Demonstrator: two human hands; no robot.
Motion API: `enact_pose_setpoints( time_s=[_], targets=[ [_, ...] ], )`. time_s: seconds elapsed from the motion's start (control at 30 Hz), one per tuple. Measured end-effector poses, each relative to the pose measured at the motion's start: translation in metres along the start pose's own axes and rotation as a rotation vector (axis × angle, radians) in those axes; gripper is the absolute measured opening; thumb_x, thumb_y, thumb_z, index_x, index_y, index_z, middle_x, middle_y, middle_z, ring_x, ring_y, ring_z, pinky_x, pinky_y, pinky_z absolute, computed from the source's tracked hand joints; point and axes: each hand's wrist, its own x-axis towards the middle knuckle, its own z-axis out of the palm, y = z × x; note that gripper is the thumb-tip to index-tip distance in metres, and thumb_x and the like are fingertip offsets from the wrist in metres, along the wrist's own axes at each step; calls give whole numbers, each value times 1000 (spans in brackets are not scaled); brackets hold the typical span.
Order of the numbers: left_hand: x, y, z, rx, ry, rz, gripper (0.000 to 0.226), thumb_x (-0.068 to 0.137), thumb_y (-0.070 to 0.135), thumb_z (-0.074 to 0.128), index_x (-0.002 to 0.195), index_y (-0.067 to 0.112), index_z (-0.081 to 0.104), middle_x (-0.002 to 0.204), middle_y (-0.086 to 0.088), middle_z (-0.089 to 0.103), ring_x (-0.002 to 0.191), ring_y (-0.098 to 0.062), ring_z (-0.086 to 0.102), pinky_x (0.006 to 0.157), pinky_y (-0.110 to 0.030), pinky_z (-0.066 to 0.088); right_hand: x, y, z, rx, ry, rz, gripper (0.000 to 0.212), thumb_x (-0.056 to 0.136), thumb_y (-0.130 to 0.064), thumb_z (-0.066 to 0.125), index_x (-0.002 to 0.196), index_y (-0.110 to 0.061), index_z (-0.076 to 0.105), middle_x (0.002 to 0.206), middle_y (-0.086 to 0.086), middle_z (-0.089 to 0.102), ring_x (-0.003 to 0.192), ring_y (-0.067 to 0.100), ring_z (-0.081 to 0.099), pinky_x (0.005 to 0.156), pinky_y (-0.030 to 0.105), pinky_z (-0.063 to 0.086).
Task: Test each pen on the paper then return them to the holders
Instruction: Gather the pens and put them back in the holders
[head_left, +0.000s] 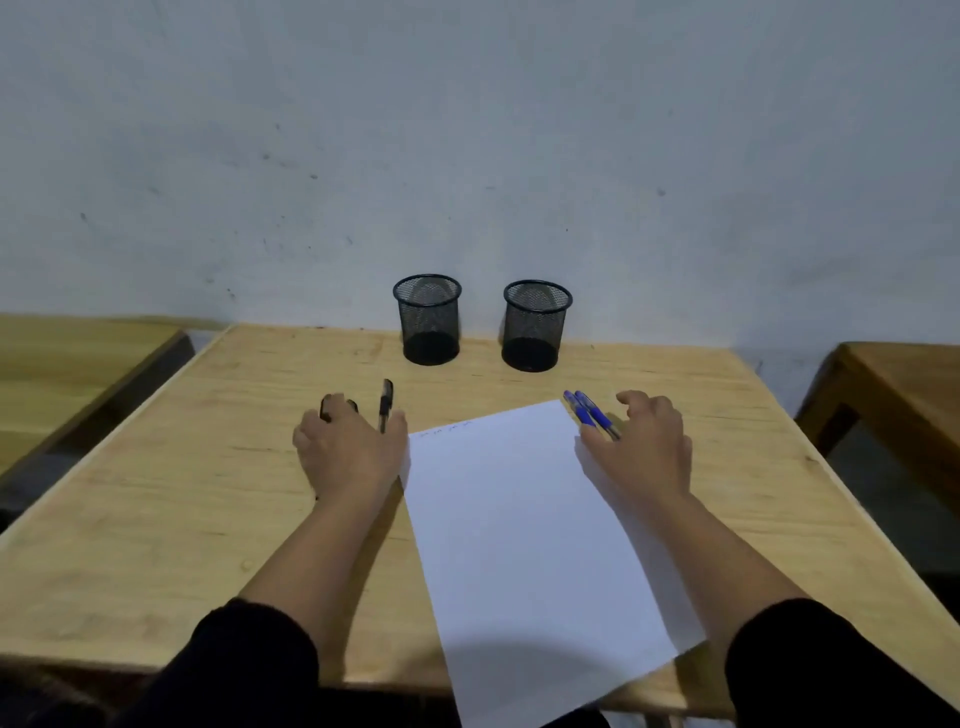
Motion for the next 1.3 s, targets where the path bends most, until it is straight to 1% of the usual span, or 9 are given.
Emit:
enact_pose_setpoints(
  time_s=[0.07, 0.13, 0.3, 0.47, 0.6, 0.67, 0.77, 0.97, 1.3],
  targets=[
    [-2, -6, -2, 45, -20, -61, 83, 77, 54, 59, 136, 2, 29, 137, -24, 38, 129, -40, 28, 106, -46, 30, 1, 1, 2, -13, -13, 16, 59, 80, -39, 62, 131, -14, 48, 127, 11, 50, 121, 27, 43, 95, 39, 35],
    [-4, -10, -1, 84, 1, -49, 87, 75, 57, 60, 132, -2, 32, 133, -23, 45, 125, -40, 34, 104, -43, 30, 2, 2, 4, -22, -27, 27, 61, 80, -40, 61, 133, -12, 48, 128, 11, 49, 122, 28, 42, 96, 40, 35],
    [-2, -11, 2, 31, 20, -30, 90, 74, 50, 66, 138, 1, 25, 131, -20, 49, 127, -35, 32, 98, -43, 38, 8, 7, 9, -59, -49, 29, 62, 80, -42, 60, 131, -7, 50, 124, 13, 52, 118, 29, 44, 93, 41, 41],
    [9, -17, 10, -45, 7, 25, 85, 76, 43, 67, 141, 9, 24, 128, -14, 53, 127, -29, 35, 98, -42, 39, 17, 9, 16, -54, -51, 21, 53, 78, -43, 63, 113, -4, 62, 105, 12, 58, 104, 29, 47, 81, 39, 44],
    [14, -20, 14, -5, 11, 69, 73, 79, 42, 63, 140, 13, 33, 124, -14, 57, 123, -29, 40, 93, -39, 41, 15, 6, 17, 19, -35, 26, 53, 80, -37, 67, 124, -8, 59, 108, 11, 62, 107, 29, 50, 83, 40, 48],
    [17, -21, 14, 24, 17, 101, 67, 81, 42, 62, 138, 15, 38, 120, -16, 60, 122, -31, 42, 91, -40, 43, 13, 5, 15, 66, -24, 29, 46, 81, -31, 67, 118, -4, 63, 104, 14, 65, 102, 30, 55, 78, 40, 50],
    [20, -21, 13, 41, 28, 147, 58, 82, 41, 61, 134, 17, 47, 112, -16, 65, 116, -34, 47, 88, -40, 46, 14, 4, 15, 78, -33, 35, 30, 83, -27, 65, 98, -1, 68, 92, 15, 67, 90, 31, 58, 65, 35, 46],
    [21, -16, 5, 43, 35, 219, 45, 86, 33, 60, 127, 16, 54, 100, -18, 70, 97, -35, 60, 77, -34, 49, 17, 5, 16, 4, -50, 15, 24, 83, -28, 61, 71, -8, 65, 65, 13, 61, 64, 27, 53, 44, 27, 28],
    [24, -16, 0, -11, -25, 249, 45, 85, 31, 60, 129, 20, 53, 98, -14, 71, 92, -29, 62, 74, -29, 47, 17, 4, 15, -18, -52, -38, 18, 84, -20, 58, 77, -11, 71, 64, 11, 61, 56, 26, 50, 45, 24, 28]
  ],
)
